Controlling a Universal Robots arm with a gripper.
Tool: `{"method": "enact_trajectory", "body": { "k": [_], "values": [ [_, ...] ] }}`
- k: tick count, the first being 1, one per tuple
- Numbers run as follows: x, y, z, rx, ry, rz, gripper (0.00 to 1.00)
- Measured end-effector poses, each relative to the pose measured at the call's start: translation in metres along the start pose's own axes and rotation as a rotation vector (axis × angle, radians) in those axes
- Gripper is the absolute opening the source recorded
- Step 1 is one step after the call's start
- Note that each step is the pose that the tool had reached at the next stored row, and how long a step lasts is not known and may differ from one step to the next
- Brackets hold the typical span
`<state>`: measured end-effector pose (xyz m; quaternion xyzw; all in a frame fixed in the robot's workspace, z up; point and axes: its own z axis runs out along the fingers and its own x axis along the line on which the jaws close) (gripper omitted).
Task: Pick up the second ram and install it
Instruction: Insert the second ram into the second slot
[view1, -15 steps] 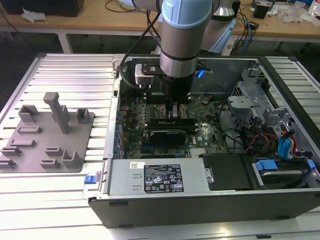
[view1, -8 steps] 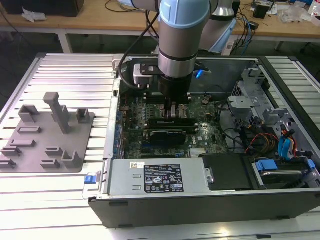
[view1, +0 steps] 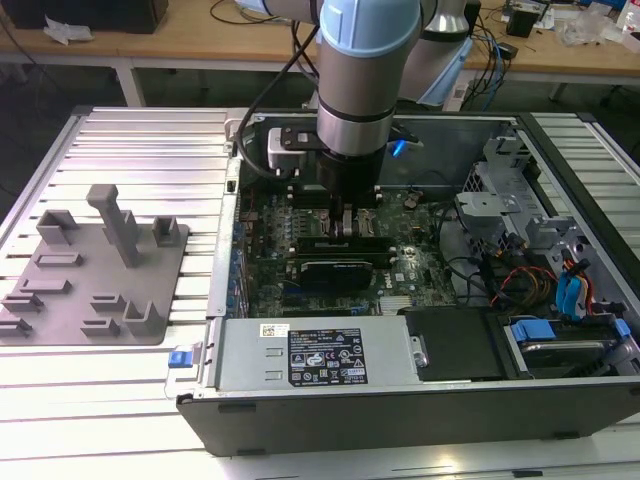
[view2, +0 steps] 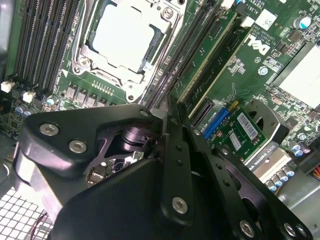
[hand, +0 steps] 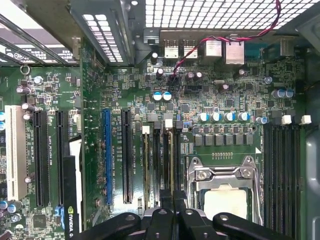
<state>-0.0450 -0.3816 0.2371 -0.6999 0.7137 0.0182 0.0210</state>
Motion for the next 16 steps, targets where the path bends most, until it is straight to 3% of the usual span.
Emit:
{"method": "enact_trajectory", "body": {
  "k": [16],
  "values": [
    [0.0003,-0.0005,0.0024,-0.0002,0.0004,0.000,0.09]
  ]
}}
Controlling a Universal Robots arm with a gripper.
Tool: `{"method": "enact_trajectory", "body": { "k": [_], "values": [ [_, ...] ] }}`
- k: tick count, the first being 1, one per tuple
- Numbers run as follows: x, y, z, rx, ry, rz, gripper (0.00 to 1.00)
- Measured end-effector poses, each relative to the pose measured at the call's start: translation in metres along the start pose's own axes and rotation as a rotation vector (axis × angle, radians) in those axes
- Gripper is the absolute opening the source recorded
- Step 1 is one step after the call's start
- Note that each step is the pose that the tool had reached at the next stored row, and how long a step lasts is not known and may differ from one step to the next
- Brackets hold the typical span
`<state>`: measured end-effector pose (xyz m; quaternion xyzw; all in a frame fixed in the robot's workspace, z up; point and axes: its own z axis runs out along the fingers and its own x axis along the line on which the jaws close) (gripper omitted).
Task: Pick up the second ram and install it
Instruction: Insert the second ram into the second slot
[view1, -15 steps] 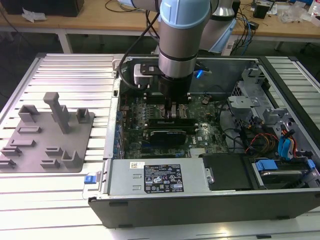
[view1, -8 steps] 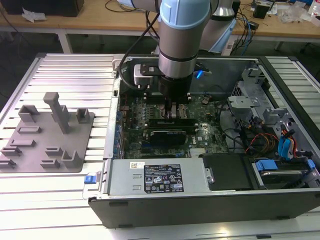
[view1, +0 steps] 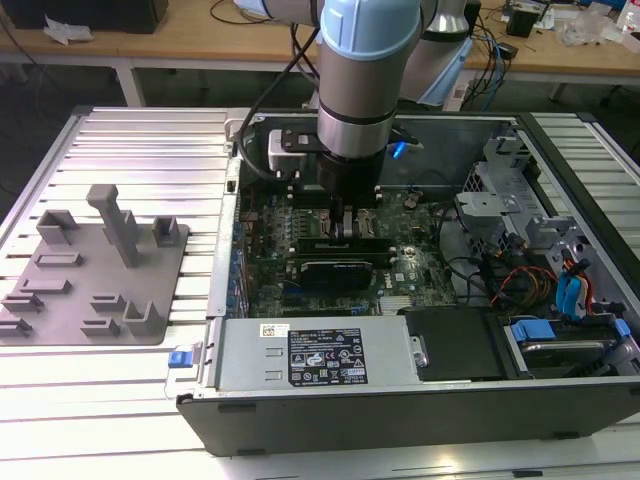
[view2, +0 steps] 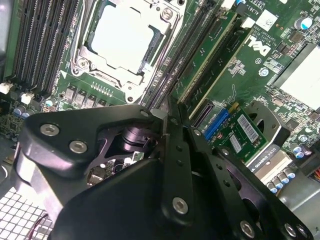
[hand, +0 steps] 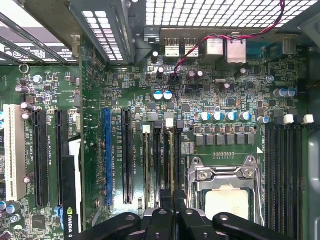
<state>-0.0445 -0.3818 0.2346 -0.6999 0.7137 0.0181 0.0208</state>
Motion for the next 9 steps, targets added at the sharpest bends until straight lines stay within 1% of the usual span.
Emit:
{"method": "enact_trajectory", "body": {
  "k": [9],
  "values": [
    [0.0000,0.0000,0.0007,0.0000,-0.0001,-0.001,0.09]
  ]
}}
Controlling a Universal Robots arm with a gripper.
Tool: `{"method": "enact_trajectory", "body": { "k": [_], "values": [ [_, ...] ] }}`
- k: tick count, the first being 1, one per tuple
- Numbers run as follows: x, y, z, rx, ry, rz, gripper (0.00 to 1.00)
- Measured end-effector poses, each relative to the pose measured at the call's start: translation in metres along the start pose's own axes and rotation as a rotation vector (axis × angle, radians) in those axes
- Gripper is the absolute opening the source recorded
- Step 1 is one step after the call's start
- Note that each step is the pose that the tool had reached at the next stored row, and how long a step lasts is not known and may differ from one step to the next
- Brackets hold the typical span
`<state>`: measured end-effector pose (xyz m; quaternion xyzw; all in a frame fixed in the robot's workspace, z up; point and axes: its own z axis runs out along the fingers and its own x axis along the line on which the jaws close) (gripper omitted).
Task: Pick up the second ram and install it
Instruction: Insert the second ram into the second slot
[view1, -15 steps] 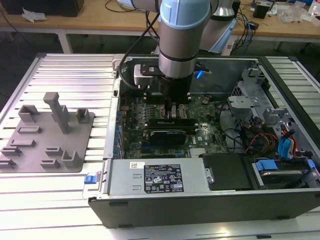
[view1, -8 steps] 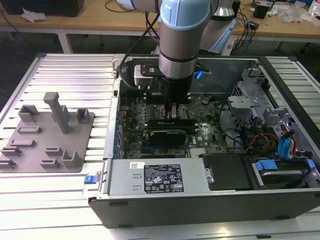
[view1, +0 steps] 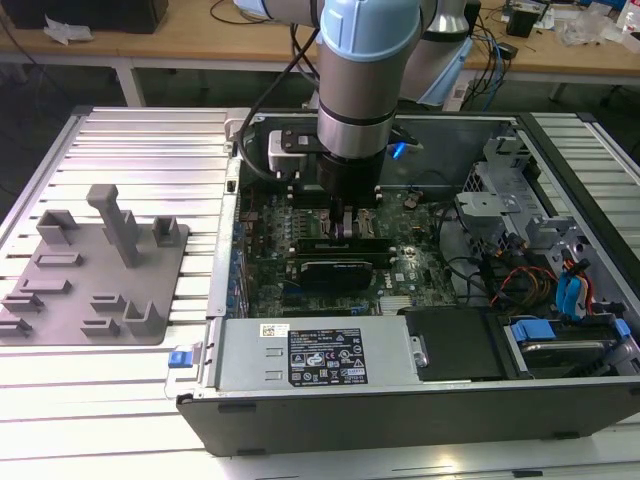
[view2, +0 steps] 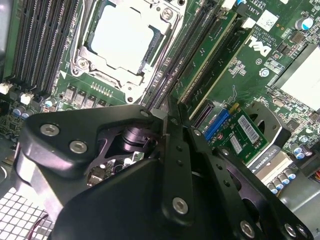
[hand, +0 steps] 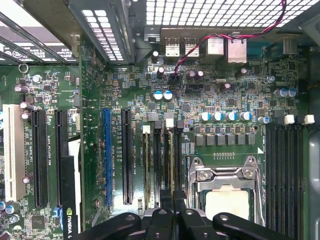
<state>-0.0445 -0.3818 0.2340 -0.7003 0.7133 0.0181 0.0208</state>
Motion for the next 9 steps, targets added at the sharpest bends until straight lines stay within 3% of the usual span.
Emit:
{"method": "enact_trajectory", "body": {
  "k": [9],
  "values": [
    [0.0000,0.0001,0.0001,0.0000,0.0000,0.000,0.09]
  ]
}}
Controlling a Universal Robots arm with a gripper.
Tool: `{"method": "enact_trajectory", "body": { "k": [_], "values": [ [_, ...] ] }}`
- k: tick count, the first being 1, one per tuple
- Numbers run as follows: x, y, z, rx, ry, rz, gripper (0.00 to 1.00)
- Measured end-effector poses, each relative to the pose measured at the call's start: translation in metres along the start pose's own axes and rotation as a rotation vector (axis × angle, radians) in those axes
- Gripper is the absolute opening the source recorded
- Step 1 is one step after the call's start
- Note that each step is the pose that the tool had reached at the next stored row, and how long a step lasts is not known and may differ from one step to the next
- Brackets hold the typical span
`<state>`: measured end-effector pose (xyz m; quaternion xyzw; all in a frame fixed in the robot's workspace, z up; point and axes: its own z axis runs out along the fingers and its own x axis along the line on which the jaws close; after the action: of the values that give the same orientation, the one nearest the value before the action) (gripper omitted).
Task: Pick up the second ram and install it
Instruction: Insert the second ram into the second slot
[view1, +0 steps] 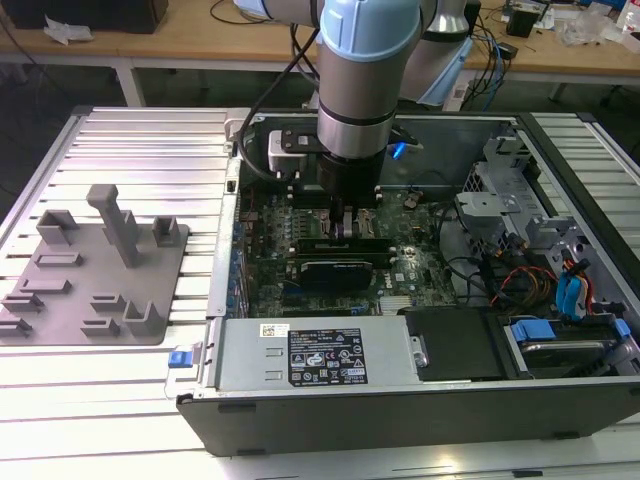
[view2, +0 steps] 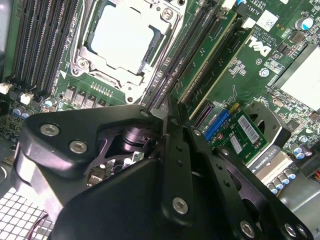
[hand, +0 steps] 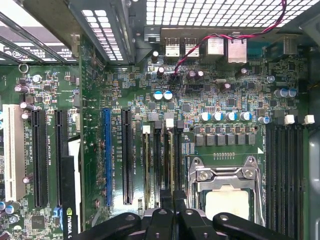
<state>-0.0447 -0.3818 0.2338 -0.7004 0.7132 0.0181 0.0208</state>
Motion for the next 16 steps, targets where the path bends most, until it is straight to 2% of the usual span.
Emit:
{"method": "enact_trajectory", "body": {
  "k": [16],
  "values": [
    [0.0002,0.0001,0.0034,0.0000,0.0000,0.000,0.09]
  ]
}}
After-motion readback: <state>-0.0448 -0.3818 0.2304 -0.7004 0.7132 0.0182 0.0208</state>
